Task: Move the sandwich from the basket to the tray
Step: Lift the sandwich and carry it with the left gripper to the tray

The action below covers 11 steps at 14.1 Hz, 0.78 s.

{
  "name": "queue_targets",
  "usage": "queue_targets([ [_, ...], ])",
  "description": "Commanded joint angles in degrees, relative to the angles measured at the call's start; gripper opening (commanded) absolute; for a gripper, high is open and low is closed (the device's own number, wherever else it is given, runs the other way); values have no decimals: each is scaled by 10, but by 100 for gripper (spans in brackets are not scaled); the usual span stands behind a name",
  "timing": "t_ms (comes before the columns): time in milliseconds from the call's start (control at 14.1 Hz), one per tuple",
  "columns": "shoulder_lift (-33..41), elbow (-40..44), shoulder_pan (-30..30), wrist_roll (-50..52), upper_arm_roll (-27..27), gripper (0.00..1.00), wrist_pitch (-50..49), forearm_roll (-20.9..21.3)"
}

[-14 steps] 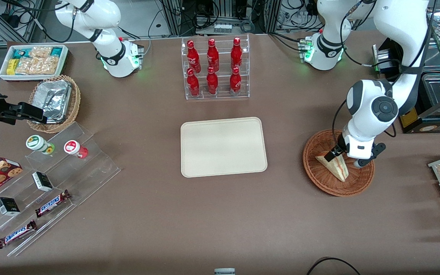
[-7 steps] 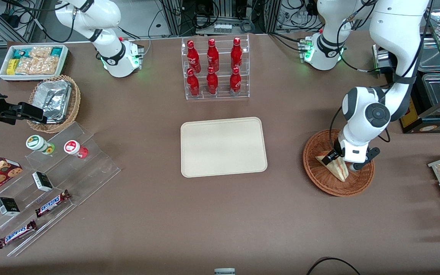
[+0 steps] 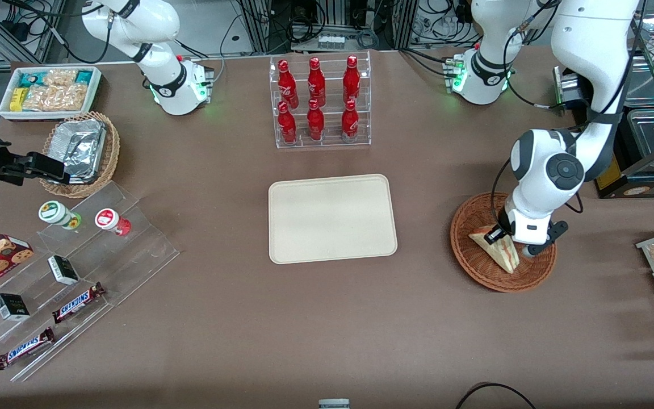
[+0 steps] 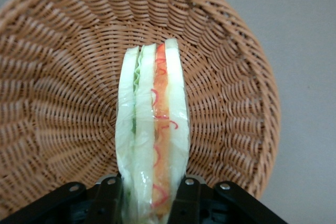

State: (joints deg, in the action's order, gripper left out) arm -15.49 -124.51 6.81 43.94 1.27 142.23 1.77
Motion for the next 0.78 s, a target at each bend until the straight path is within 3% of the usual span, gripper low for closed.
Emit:
queue_targets([
  [0, 34, 92, 18, 8, 16, 0, -160, 37],
  [213, 13, 227, 68, 5, 31, 0, -282, 37],
  [496, -29, 292, 157, 6, 36, 0, -282, 25],
  [709, -95, 357, 211, 9, 36, 0, -280, -8],
])
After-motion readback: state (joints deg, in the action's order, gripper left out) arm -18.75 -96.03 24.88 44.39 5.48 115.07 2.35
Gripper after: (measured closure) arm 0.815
